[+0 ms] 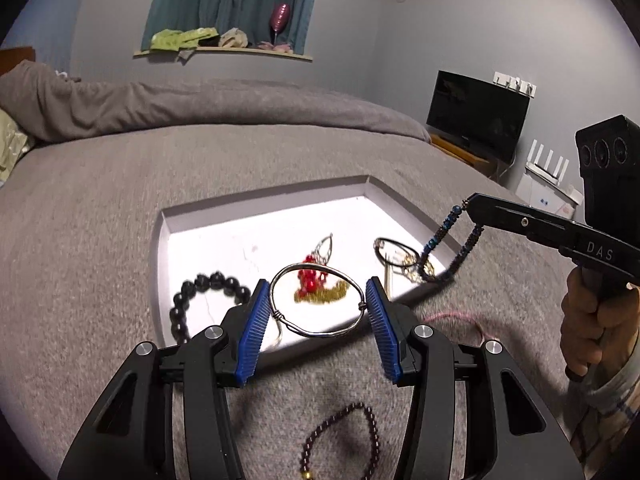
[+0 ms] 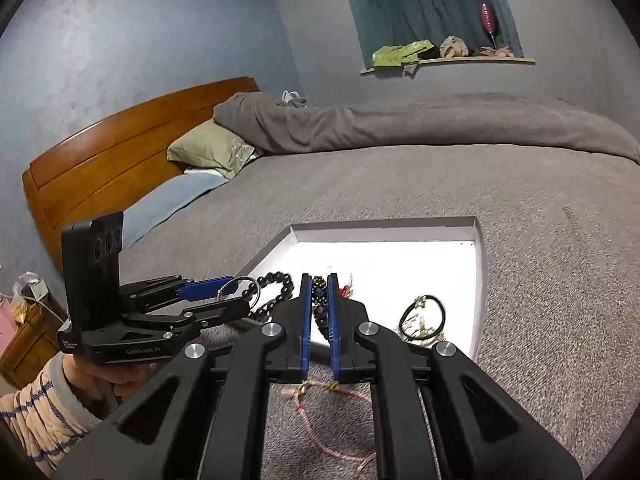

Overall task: Organize jewelry
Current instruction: 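Carry the bangle and blue strand into the tray and open both grippers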

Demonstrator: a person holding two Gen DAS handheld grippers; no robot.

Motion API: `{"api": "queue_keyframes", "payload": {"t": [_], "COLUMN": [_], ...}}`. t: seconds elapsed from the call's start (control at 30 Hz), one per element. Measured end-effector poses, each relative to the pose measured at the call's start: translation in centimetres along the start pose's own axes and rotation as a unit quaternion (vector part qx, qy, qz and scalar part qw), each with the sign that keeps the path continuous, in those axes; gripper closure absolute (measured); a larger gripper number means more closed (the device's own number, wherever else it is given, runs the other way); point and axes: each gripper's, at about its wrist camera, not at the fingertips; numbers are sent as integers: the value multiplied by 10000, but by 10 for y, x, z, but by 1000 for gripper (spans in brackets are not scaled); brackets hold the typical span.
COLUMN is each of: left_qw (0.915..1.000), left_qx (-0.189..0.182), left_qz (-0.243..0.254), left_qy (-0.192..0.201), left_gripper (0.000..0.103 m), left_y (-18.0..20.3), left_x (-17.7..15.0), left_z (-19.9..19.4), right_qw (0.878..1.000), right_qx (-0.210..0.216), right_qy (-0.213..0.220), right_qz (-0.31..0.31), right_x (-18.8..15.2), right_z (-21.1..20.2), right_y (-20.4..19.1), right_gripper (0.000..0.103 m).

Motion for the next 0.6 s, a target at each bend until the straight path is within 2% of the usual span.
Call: {"api": "queue_keyframes", "payload": {"t": [0.37, 0.6], "left_qw": [9999, 9995], "left_qx": [118, 132], "left_qz": [75, 50], "left_qy": [-81, -276], "left_gripper": [53, 53], "left_y": [-4, -10], "left_x": [8, 6], "left_z": [37, 65], "right_qw": [9994, 9992], "right_qx": [-340, -342], "right_qy": [-16, -186], "right_qz": [99, 126], "right_x": [4, 1], "right_z": [17, 44], "right_y": [28, 31], "right_gripper": [96, 96]}}
Point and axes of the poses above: each gripper's, at about its wrist camera, not at the fingertips, and z roughly the way its jaws point, y to its right, x to its top, and after that the axes turned 10 degrees about y, right-handed
